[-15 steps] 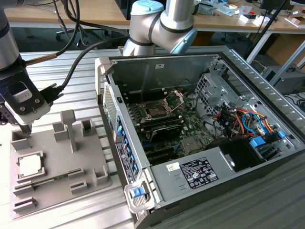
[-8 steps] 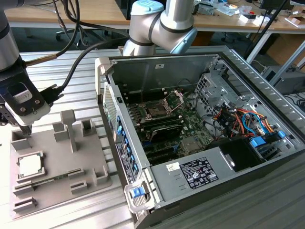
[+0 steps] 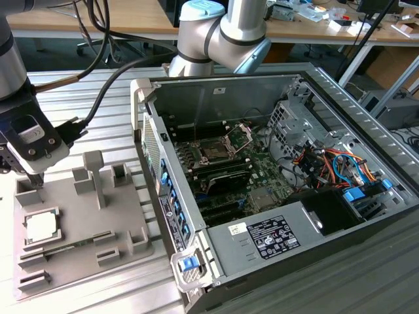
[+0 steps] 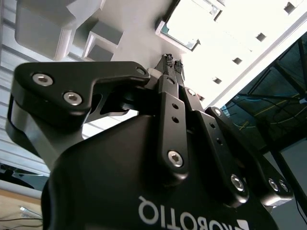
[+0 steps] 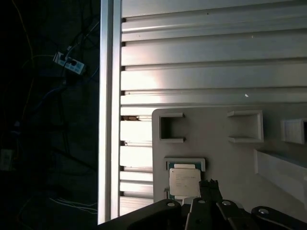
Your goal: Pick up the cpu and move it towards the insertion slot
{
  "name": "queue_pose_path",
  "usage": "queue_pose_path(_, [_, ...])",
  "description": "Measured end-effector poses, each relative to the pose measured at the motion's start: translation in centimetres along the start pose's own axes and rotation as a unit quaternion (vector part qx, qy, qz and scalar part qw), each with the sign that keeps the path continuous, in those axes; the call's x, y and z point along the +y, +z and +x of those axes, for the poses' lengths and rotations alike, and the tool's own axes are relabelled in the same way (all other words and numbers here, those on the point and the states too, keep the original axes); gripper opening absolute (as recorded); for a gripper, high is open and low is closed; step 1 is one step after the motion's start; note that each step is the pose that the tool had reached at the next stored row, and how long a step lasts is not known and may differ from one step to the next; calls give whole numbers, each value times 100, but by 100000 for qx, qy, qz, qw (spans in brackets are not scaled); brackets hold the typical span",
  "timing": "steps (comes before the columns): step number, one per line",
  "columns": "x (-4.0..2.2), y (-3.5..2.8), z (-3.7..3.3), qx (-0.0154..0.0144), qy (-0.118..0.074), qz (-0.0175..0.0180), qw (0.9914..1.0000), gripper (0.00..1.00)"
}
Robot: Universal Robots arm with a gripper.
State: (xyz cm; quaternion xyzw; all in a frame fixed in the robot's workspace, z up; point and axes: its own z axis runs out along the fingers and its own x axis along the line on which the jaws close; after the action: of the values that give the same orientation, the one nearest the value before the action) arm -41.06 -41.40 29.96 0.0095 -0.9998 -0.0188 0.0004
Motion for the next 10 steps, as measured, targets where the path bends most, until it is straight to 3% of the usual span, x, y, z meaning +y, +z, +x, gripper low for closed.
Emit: queue_pose_path(10, [-14,10,0,-1,0,-2,100000,11])
